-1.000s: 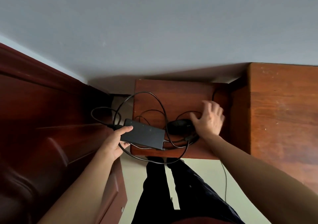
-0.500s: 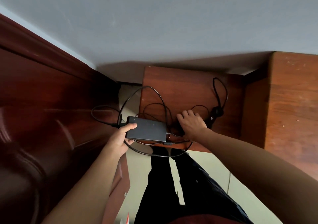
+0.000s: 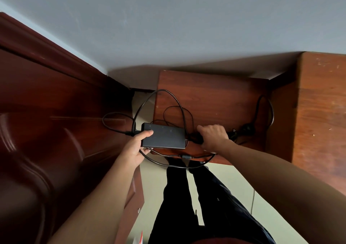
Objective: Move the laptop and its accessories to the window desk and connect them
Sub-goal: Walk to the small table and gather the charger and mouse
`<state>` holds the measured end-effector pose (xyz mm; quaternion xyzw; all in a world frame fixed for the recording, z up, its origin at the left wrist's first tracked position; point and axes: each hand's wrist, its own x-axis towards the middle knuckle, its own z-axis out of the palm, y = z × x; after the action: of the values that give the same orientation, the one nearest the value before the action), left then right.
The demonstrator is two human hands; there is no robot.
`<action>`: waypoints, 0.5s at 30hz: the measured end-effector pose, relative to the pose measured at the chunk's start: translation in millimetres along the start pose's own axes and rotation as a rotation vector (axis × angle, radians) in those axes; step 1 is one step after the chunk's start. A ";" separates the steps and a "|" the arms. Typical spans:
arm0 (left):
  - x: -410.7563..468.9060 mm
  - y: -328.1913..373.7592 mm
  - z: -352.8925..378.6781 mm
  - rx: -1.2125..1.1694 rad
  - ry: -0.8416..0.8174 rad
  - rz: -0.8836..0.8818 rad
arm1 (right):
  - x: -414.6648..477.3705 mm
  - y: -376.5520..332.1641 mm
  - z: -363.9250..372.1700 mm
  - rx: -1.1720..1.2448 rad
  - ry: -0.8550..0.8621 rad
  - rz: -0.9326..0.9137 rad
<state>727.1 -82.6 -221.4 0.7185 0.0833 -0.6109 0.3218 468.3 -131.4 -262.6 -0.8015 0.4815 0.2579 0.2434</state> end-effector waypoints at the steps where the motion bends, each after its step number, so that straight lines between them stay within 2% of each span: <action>1: 0.0 0.3 -0.2 -0.003 -0.001 0.007 | 2.8 1.8 -3.1 0.033 -0.027 0.018; 4: -1.6 3.5 -1.4 -0.017 -0.002 0.025 | 8.3 7.5 -16.9 0.138 -0.119 0.046; 7: -10.3 13.7 -1.5 -0.033 -0.014 0.057 | 7.5 12.7 -41.4 0.200 -0.140 0.047; 12: -44.1 55.1 6.3 -0.034 -0.025 0.156 | -8.2 19.1 -106.0 0.285 -0.071 0.041; 15: -72.6 90.4 14.0 -0.032 -0.080 0.245 | -27.3 18.6 -143.8 0.315 0.036 0.038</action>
<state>744.5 -141.1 -121.8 0.6930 -0.0084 -0.5939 0.4086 466.4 -213.3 -139.9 -0.7486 0.5355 0.1695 0.3523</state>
